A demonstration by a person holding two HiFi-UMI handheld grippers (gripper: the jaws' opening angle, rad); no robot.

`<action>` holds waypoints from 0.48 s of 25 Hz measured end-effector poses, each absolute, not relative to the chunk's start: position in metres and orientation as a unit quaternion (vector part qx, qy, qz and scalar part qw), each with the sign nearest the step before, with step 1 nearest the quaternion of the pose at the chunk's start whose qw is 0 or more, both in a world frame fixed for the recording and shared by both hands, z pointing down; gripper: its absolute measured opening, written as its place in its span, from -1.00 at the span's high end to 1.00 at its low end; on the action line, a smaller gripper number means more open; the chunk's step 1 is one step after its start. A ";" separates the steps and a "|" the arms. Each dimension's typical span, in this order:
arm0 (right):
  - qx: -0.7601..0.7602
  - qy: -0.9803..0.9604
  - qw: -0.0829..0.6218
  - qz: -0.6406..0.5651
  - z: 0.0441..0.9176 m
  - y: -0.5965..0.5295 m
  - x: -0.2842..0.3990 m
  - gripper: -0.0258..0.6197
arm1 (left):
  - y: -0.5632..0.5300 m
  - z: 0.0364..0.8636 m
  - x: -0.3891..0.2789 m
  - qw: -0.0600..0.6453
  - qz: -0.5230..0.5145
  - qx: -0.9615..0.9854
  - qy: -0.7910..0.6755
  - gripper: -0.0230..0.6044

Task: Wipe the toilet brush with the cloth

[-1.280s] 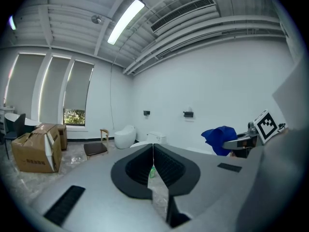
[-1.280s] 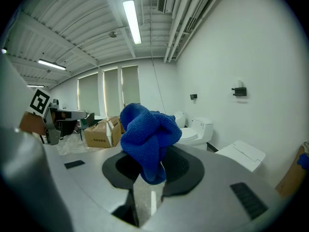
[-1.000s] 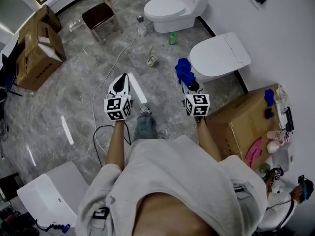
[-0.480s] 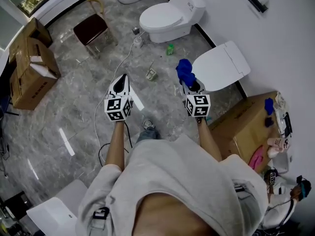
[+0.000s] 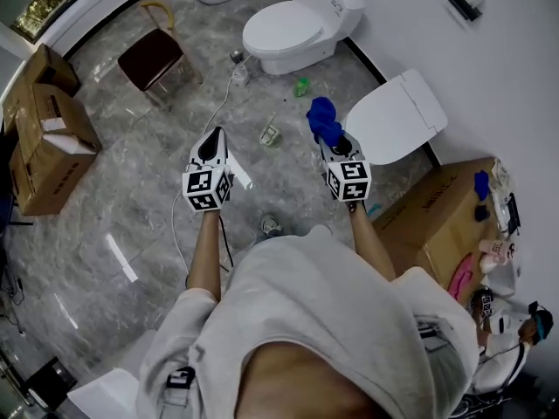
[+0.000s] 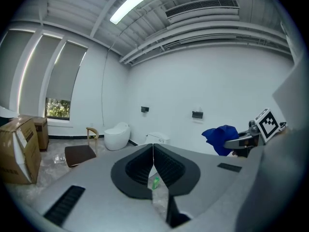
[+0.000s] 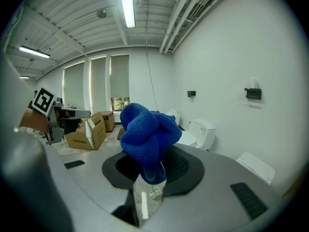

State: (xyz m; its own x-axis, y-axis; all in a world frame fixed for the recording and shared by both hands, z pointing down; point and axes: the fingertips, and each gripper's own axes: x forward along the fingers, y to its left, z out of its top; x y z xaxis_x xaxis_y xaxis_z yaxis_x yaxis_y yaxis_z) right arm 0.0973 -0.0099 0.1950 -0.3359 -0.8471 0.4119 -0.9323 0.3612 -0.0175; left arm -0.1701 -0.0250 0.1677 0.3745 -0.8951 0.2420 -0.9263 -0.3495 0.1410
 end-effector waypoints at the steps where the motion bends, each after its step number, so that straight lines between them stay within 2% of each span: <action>1: 0.552 -0.807 0.170 0.128 0.197 -0.012 0.097 0.57 | -0.029 0.170 -0.170 0.130 0.062 0.820 -0.554 0.86; 12: 0.547 -0.800 0.187 0.162 0.233 -0.036 0.112 0.57 | -0.055 0.207 -0.145 0.158 0.087 0.822 -0.540 0.86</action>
State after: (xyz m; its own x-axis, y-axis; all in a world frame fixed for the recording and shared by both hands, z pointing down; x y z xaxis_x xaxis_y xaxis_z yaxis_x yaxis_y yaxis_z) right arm 0.1120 -0.0364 0.2332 -0.3309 -0.8145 0.4766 -0.9356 0.3490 -0.0531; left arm -0.1453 -0.0550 0.2067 0.4014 -0.8605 0.3137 -0.9155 -0.3668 0.1653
